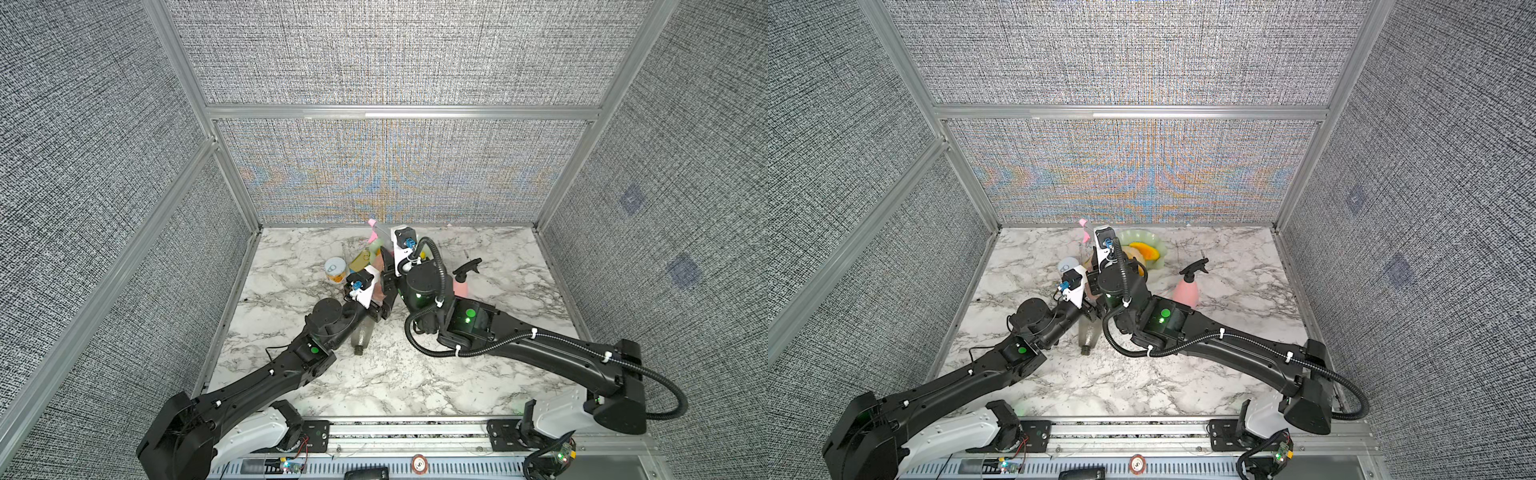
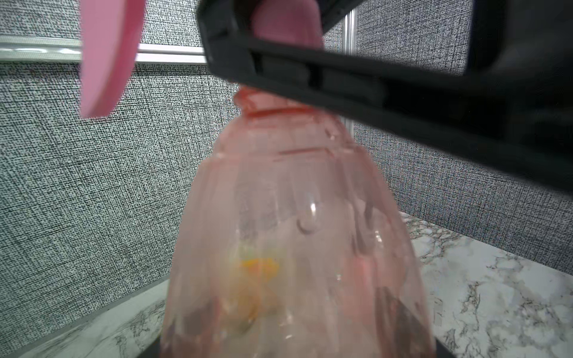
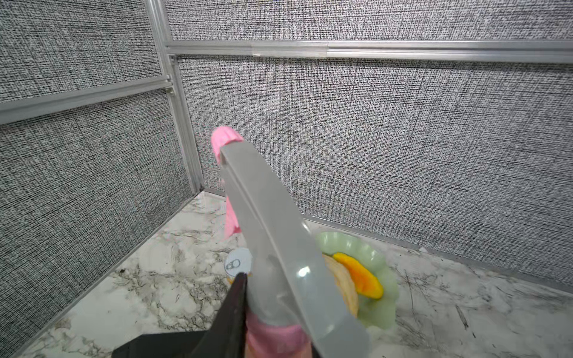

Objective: Attach spray nozzles to spray bottles
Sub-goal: Screw the spray nozzle on the spray bottle.

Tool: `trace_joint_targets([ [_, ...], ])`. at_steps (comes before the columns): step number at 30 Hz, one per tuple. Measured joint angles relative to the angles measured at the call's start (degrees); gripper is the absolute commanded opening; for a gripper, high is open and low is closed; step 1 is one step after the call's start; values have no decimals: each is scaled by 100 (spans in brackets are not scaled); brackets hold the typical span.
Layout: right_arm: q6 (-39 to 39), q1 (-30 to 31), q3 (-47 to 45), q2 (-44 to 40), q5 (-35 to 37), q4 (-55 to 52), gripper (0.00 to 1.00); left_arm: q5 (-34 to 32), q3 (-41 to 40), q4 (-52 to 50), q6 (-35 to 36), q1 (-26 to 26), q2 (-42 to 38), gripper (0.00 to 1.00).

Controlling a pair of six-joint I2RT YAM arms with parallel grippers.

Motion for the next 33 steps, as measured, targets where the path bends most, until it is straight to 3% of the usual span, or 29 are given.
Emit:
trace_joint_targets([
  [12,192,66,264,-247,-304,-286,37,136,0,496,142,-13,17,66],
  [23,-20,234,260,-492,-595,-584,50,258,0,909,138,-17,24,66],
  [33,-122,262,98,-1086,-1290,-1290,67,382,0,1141,133,-37,48,66],
])
